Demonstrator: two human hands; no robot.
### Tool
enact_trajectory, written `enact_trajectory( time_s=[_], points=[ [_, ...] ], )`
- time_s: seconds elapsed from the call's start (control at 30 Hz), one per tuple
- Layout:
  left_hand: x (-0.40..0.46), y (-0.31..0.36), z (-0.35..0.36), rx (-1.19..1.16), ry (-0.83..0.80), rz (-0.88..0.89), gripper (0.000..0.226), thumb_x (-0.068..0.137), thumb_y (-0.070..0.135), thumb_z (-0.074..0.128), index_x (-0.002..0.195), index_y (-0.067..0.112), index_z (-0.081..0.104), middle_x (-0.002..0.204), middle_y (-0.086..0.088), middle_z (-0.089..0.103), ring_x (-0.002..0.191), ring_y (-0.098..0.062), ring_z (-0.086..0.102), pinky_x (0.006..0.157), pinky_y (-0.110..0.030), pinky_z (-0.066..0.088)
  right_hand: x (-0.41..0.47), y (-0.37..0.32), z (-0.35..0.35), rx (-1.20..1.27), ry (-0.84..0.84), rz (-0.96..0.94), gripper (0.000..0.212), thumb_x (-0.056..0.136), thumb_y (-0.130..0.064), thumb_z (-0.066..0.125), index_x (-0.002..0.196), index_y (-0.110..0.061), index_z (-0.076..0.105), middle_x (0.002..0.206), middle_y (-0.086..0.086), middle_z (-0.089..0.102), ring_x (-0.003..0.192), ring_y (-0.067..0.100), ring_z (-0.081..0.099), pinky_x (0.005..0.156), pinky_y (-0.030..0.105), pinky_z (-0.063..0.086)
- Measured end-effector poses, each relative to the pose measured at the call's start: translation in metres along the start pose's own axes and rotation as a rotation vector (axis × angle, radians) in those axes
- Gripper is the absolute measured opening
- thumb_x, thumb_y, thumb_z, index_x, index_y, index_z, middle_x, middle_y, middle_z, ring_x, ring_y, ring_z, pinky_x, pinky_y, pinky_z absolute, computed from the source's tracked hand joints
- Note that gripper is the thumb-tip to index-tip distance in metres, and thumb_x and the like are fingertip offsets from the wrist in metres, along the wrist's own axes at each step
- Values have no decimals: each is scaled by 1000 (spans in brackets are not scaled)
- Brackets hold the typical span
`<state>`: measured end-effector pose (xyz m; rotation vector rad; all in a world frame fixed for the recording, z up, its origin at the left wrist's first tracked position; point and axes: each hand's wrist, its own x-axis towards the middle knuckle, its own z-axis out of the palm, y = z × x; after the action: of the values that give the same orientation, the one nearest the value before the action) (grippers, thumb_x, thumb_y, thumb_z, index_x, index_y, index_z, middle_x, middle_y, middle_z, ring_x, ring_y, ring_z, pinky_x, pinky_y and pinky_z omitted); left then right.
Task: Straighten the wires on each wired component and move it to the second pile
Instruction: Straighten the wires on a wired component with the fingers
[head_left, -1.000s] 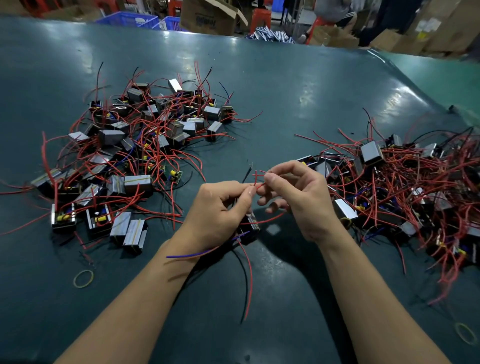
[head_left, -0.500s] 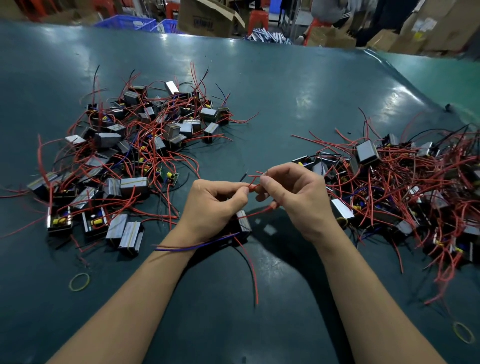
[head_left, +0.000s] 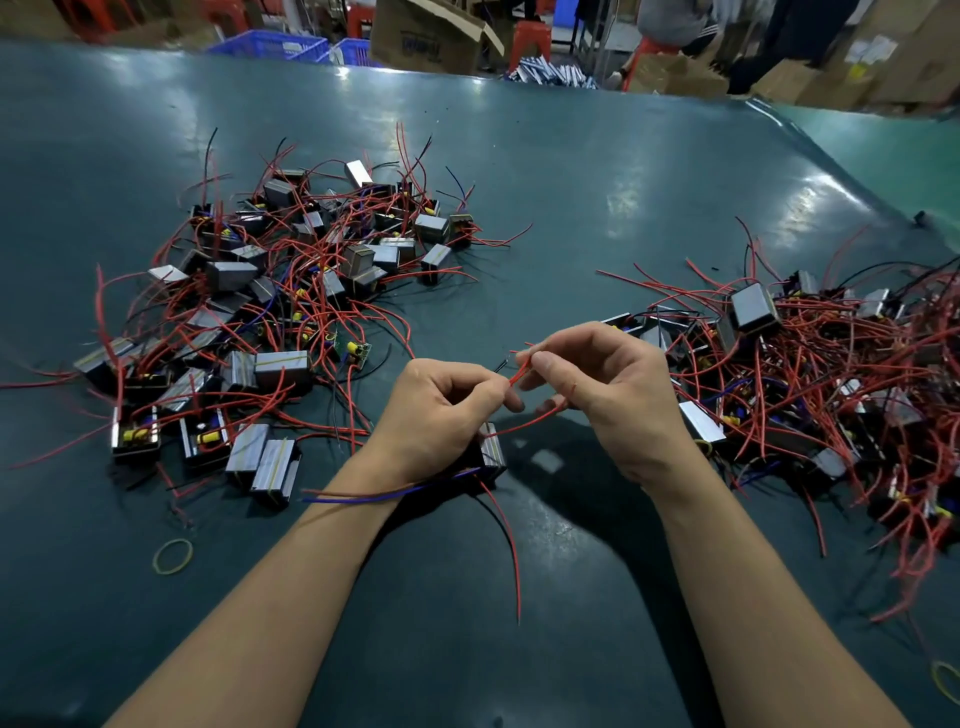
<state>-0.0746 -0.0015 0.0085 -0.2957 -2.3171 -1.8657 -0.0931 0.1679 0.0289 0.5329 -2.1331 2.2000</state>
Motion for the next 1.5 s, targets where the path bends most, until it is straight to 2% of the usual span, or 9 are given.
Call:
enact_trajectory(
  time_s=[0.13,0.3,0.47,0.63,0.83,1.1,1.23,1.4,1.5],
  points=[
    [0,0,-1,-27,-12,27,29,89,37,66,71,16,76,69,-27,67,64,-20,55,62,-54,45,0,2,2,122,-6,37,11,88,10,60,85,0,63,76,12,71,69,26,69,66,33,58],
    [1,-1,-2,-51,17,38,19,89,22,66,83,9,77,80,0,76,79,-13,71,74,-31,54,2,3,5,167,4,46,10,88,11,59,85,2,62,77,12,72,72,25,71,69,31,58],
    [3,-6,-5,-113,15,25,18,91,17,65,87,3,76,46,18,47,45,4,36,47,-10,29,0,1,3,20,50,-16,5,88,4,64,88,-1,64,86,9,76,78,23,73,57,26,54],
    [4,-6,-6,-85,-17,62,14,92,5,62,97,-3,72,48,25,55,48,14,50,52,1,33,-1,1,1,-14,50,-6,4,87,3,67,90,2,68,86,15,74,78,23,72,56,27,54],
    [5,-5,-8,-103,-38,-11,10,82,24,70,79,18,77,76,7,75,71,-1,66,66,-17,53,0,1,0,-80,41,-44,11,83,3,70,93,0,73,78,14,73,70,22,70,56,27,54],
    [1,0,-10,-92,-83,-11,17,77,31,70,80,16,78,75,-7,75,70,-7,60,66,-18,45,2,3,-7,16,-98,289,8,90,-9,64,85,-3,65,60,4,62,47,14,56,36,21,41],
    [0,3,-11,-87,-100,-24,19,78,31,70,82,14,78,81,-23,73,75,-18,56,71,-32,41,0,1,-9,-26,-172,345,15,94,-17,60,82,-6,59,58,2,60,43,13,54,33,21,38],
    [0,1,-10,-40,-113,-28,13,86,20,71,80,12,78,58,-24,58,59,-18,38,53,-27,28,-1,1,-3,-341,-115,297,29,98,-20,56,71,-12,52,44,-6,52,35,10,46,34,20,34],
    [1,-1,-10,-47,-114,-31,12,86,17,71,80,10,78,52,-18,48,53,-17,32,48,-23,22,-2,5,3,-590,-43,99,30,93,-18,61,65,-9,53,48,-7,48,43,8,41,45,22,34]
  ],
)
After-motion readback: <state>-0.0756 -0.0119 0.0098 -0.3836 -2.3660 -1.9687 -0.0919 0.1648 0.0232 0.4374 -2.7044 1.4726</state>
